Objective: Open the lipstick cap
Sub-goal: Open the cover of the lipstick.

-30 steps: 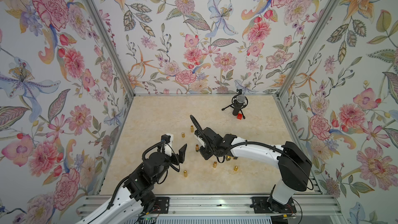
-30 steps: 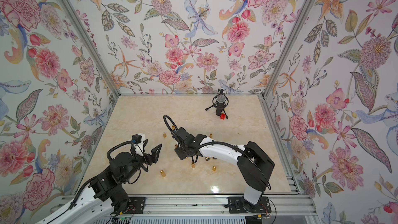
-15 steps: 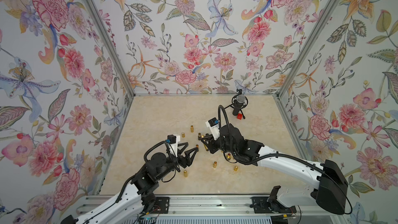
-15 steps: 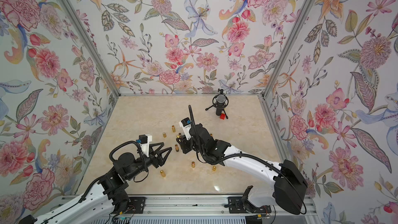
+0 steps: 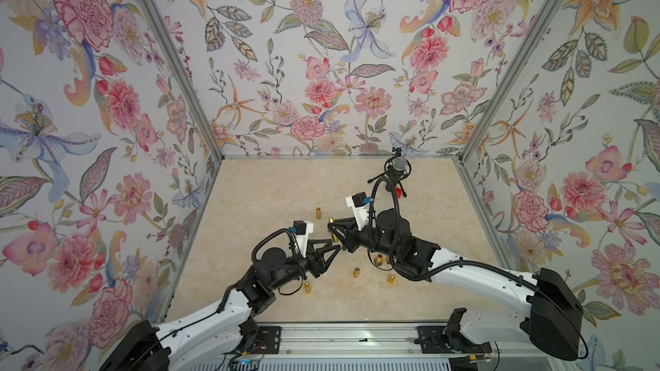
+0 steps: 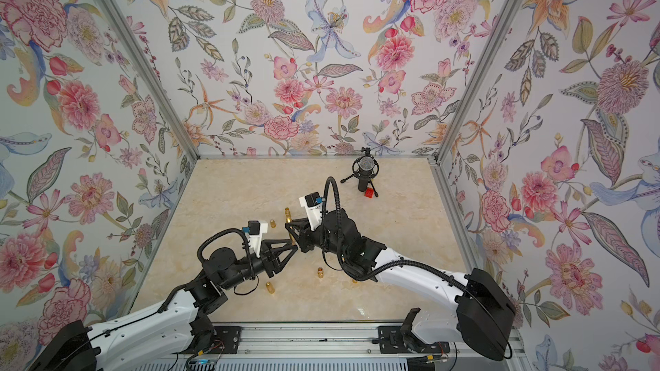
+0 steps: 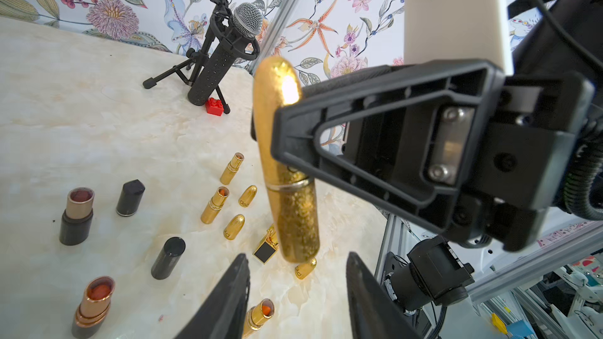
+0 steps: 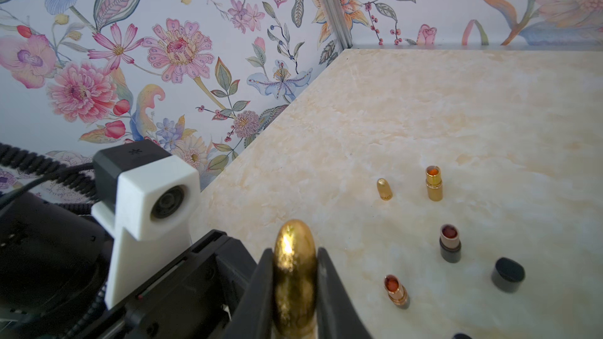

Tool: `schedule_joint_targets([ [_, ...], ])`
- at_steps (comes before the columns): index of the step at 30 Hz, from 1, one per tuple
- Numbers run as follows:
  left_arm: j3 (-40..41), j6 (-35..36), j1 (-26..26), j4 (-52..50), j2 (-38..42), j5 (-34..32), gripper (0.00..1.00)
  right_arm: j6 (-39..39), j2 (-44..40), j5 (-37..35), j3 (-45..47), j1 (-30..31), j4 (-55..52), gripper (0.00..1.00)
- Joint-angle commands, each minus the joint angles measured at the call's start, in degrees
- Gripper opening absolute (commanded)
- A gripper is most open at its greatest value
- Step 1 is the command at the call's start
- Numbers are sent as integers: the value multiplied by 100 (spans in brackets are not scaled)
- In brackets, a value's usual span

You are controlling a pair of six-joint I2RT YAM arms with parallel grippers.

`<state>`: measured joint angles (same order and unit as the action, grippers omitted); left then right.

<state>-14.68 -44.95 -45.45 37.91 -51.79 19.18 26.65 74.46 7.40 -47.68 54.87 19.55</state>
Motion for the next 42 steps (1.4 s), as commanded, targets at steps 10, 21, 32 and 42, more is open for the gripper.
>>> schedule_joint_targets([
  [10, -53, -140, 100, 1017, -111, 148, 35, 53, -28, 238, 260, 23, 695, 21],
  [21, -1, -238, 330, 1451, -277, 182, 24, 90, -10, 433, 339, 19, 888, 21],
  [32, -84, 632, 398, 614, -35, 211, 20, 182, 25, 748, 106, -88, 511, 28],
  [42, -427, 1848, 397, -1030, 334, -232, 14, 368, 43, 1410, -730, -392, -1200, 44],
])
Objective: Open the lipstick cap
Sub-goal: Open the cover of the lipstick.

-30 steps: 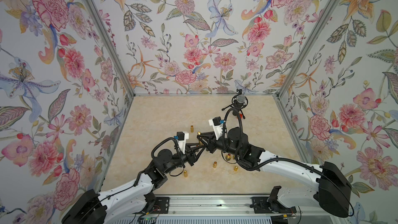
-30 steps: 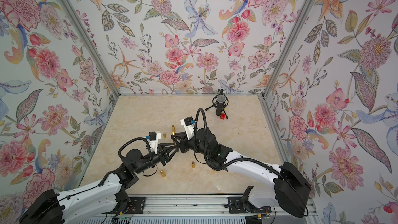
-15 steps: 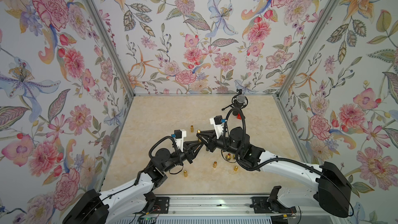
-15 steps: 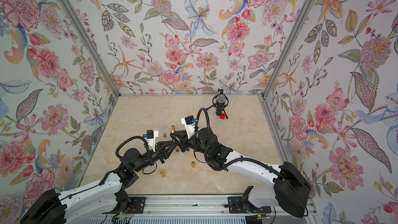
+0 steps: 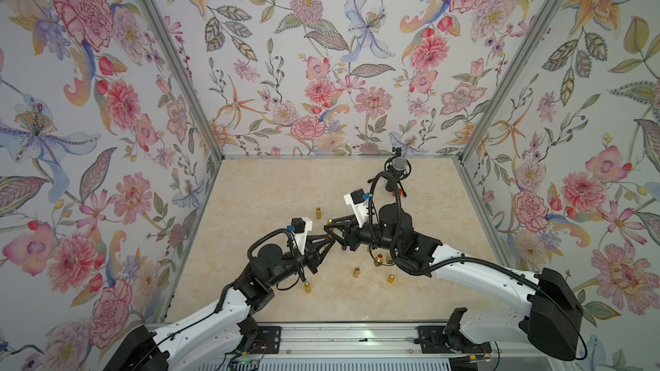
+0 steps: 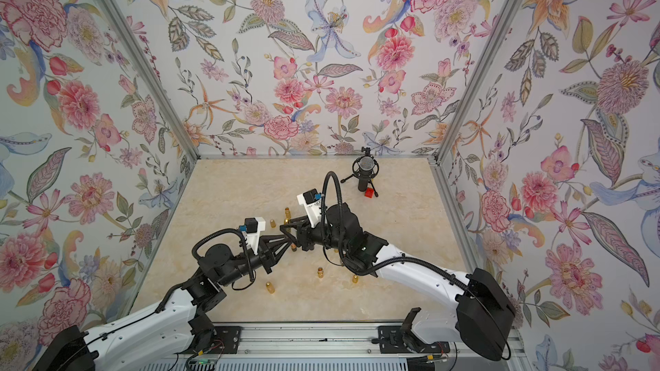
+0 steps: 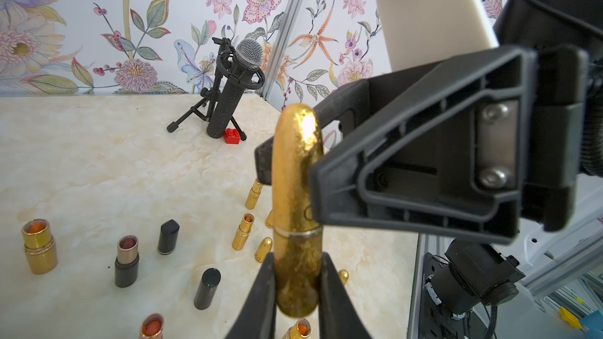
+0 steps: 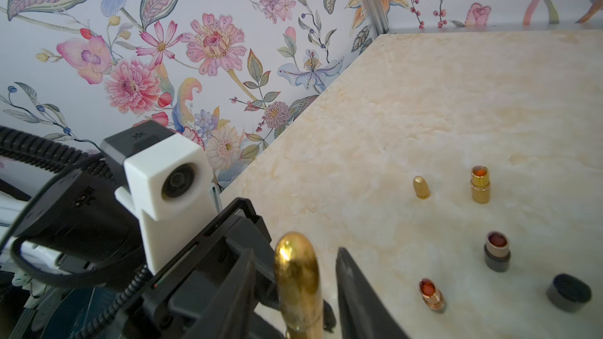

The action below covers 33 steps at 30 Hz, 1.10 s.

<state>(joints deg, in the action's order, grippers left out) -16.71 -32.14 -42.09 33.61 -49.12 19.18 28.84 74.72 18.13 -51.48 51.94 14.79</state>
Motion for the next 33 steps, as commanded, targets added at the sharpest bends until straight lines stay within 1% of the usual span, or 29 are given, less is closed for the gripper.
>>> schedule_joint_targets([
  [1, -266, 685, 60, -748, 74, -261, 14, 200, 16, 419, -407, -153, -908, 46],
  [3, -340, 827, 60, -954, 86, -339, 14, 309, 30, 551, -501, -253, -1238, 50],
  [5, -363, 942, 56, -1024, 130, -373, 14, 368, 66, 682, -599, -323, -1532, 50],
  [9, -546, 1147, 60, -1357, 49, -366, 13, 209, 213, 787, -834, -311, -2038, 48],
  [14, -696, 1356, 51, -1671, 0, -289, 12, 119, 355, 749, -990, -337, -2105, 43],
  [16, -728, 1416, 44, -1758, 10, -274, 10, 79, 432, 762, -1060, -347, -2135, 39],
  [22, -803, 1550, 34, -2014, -17, -241, 9, -21, 481, 731, -1193, -350, -2138, 38],
  [25, -828, 1595, 29, -2094, -18, -257, 9, -28, 564, 790, -1225, -348, -2148, 36],
  [31, -859, 1623, 25, -2096, -9, -179, 9, -80, 693, 834, -1248, -334, -2143, 34],
  [33, -877, 1648, 12, -2145, -25, -187, 8, -98, 715, 832, -1266, -339, -2138, 31],
])
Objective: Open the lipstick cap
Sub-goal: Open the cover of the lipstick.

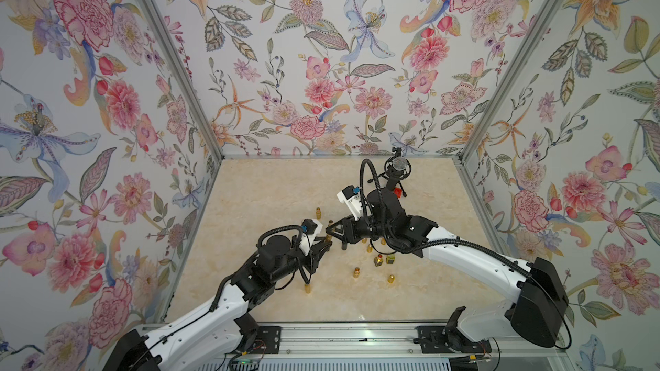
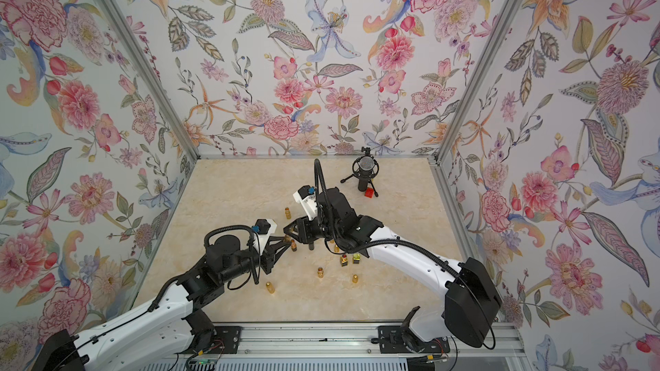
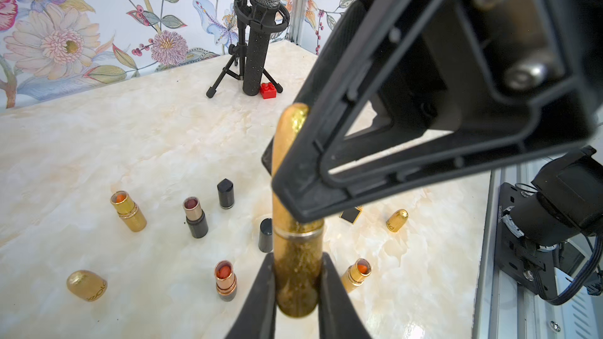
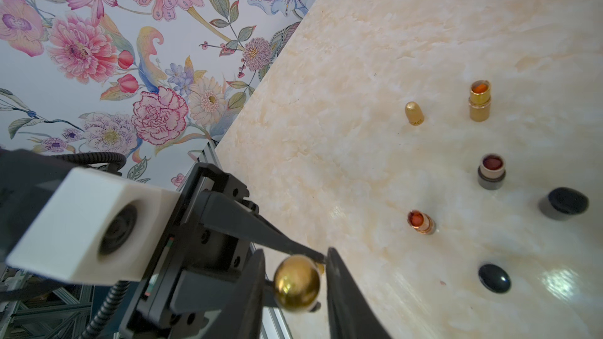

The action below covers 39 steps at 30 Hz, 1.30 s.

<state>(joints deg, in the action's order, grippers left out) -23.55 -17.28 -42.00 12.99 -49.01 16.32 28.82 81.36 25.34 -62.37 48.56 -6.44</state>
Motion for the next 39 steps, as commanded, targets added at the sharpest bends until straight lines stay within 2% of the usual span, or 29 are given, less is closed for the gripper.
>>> schedule_joint_targets([
  [1, -198, 163, 7, -107, -33, 83, 8, -107, 53, 94, -179, 1, -22, 31],
  [11, -220, 138, 2, -293, 40, 21, 5, -118, -28, 58, -140, -66, -16, 19],
  [22, -217, 58, -107, -604, 208, -177, 4, 72, -315, 25, -269, -259, -15, 19],
  [39, -260, -1, -131, -714, 487, -278, 3, 271, -945, -464, -78, -489, 40, 20],
])
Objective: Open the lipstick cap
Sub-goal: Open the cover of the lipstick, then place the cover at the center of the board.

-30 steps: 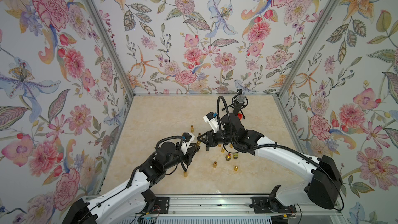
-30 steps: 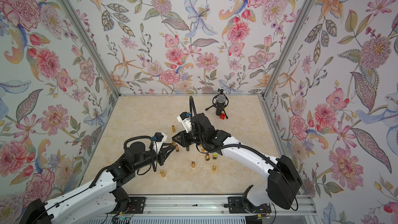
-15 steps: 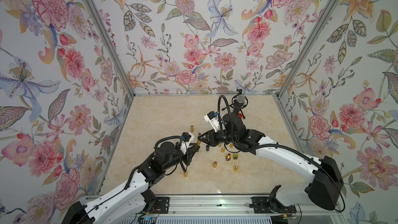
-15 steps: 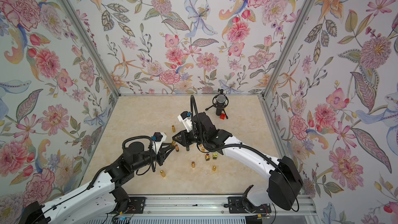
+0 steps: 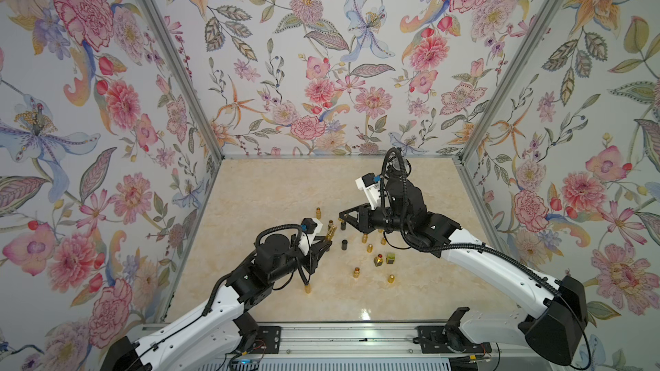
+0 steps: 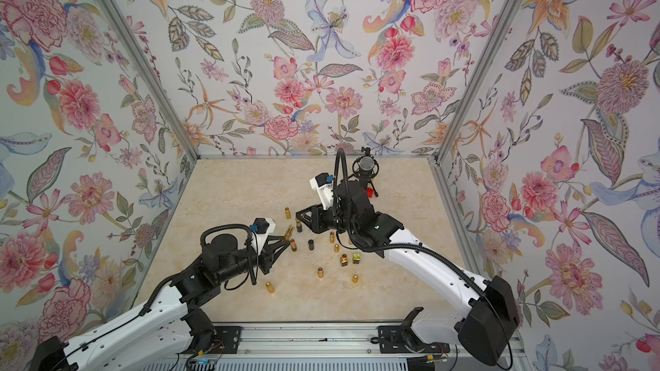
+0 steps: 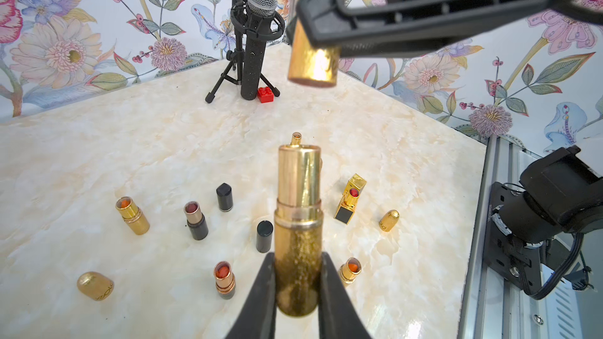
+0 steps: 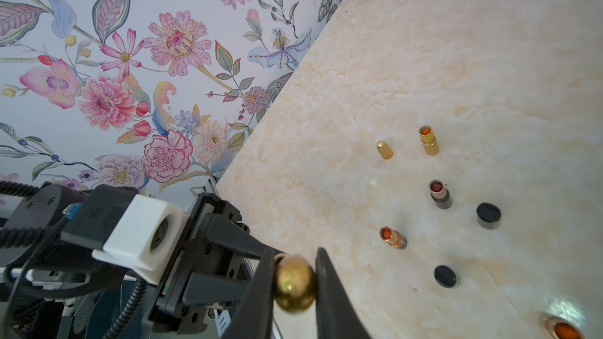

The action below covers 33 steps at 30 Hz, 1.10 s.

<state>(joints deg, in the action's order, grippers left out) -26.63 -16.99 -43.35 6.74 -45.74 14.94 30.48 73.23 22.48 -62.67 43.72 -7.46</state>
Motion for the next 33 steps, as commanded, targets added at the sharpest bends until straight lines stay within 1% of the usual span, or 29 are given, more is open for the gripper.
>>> schedule_joint_targets([
  [1, 38, -45, 2, -115, 194, -153, 3, 105, -142, -161, -44, -9, 158, 20],
  [4, 19, -139, 3, -159, 379, -342, 2, -35, -162, -156, 62, 2, 159, 21],
  [6, 23, -193, 3, -197, 560, -504, 2, -152, -235, -361, 316, 11, 162, 21],
  [9, -27, -338, 10, -412, 850, -1071, 1, -408, -266, -799, 702, 156, 166, 21],
  [11, -111, -425, 11, -667, 964, -1503, 1, -677, -242, -1309, 908, 507, 173, 21],
  [13, -148, -463, 16, -824, 1033, -1778, 0, -863, -137, -1740, 1096, 850, 292, 21],
  [16, -150, -518, 19, -948, 1096, -2027, 0, -1088, 77, -2196, 1556, 1383, 874, 21],
  [19, -99, -585, 20, -969, 1208, -2135, 0, -1248, 306, -2351, 2046, 1745, 1590, 21],
  [23, -61, -656, 28, -1082, 1414, -2403, 0, -1458, 637, -2469, 2450, 1981, 2249, 21],
  [29, -78, -672, 40, -1192, 1523, -2531, 1, -1615, 1433, -2482, 2328, 2061, 2561, 21],
  [33, -41, -666, 54, -1182, 1528, -2532, 1, -1758, 1854, -2581, 2080, 2057, 2512, 21],
])
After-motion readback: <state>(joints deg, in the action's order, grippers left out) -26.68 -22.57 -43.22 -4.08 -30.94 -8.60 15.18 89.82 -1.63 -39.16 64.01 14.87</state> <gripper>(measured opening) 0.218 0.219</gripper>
